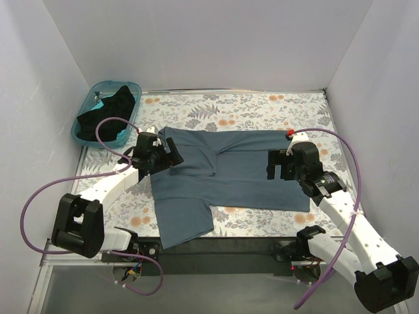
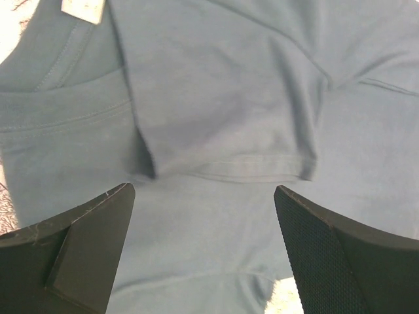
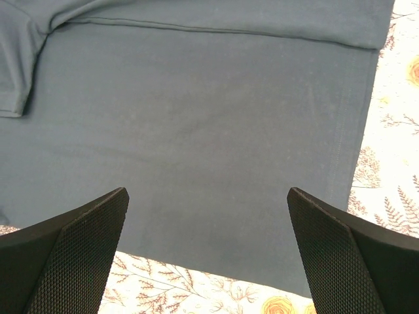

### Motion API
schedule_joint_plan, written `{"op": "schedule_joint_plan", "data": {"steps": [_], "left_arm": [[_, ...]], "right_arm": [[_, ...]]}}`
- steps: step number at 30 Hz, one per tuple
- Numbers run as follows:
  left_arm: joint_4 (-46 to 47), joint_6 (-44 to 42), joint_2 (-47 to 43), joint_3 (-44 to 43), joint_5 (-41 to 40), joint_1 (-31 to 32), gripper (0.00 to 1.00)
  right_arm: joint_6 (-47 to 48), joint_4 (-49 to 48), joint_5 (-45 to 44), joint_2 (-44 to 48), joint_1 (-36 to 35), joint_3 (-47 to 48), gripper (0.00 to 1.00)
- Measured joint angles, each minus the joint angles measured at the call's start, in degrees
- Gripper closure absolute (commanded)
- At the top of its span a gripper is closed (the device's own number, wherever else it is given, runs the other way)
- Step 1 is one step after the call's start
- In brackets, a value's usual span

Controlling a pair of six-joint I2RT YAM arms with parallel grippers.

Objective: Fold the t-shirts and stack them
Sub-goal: Fold the tshirt

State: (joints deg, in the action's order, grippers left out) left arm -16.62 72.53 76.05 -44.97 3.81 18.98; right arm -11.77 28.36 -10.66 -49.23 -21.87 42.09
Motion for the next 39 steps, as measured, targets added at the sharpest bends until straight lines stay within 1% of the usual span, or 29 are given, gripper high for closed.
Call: {"op": "schedule_joint_plan", "data": {"steps": [4,12,24,26,29,30,31,32,34,37,38,39], "left_arm": [[5.2,-0.6,1.6,3.9,3.5,-2.8,0.18],[12.8,-1.7,7.1,4.2,8.5,-3.8,0.18],[15.4,-1.1,11.3,4.2,11.7,-3.8,0.19],[15.4,-0.7,11.9,4.2,12.5,-3.8,0.21],[14.8,0.0,12.2,4.2,14.2,-3.8,0.27],[14.5,0.2,12.2,4.2,14.8,-3.8,0.31],[14.2,0.6,12.0,4.2,15.3,-3.8,0.39],[13.8,1.1,11.8,4.3,15.8,-3.8,0.42],[13.3,1.6,10.8,4.6,16.6,-3.8,0.51],[12.8,2.3,9.1,4.9,17.7,-3.8,0.53],[12.7,2.6,8.7,4.9,18.1,-3.8,0.56],[12.7,2.9,8.5,4.9,18.3,-3.8,0.56]], "right_arm": [[0.0,-0.3,0.8,0.0,0.0,-0.7,0.05],[0.1,-0.7,2.0,0.2,0.0,-1.7,0.05],[0.5,-1.4,2.5,1.0,0.0,-1.8,0.05],[0.5,-1.4,2.5,1.2,0.0,-2.0,0.06],[0.7,-1.5,2.5,1.6,0.0,-2.5,0.06],[0.7,-1.4,2.5,1.7,0.0,-2.6,0.05],[0.7,-1.4,2.5,1.8,0.0,-2.6,0.06],[0.7,-1.5,2.5,1.9,0.0,-2.6,0.06],[0.8,-1.5,2.7,2.1,0.0,-2.6,0.06],[0.8,-1.5,3.3,2.2,0.0,-2.6,0.07],[0.8,-1.5,3.7,2.2,0.0,-2.6,0.08],[0.5,-1.7,4.2,2.1,0.0,-2.7,0.09]]}}
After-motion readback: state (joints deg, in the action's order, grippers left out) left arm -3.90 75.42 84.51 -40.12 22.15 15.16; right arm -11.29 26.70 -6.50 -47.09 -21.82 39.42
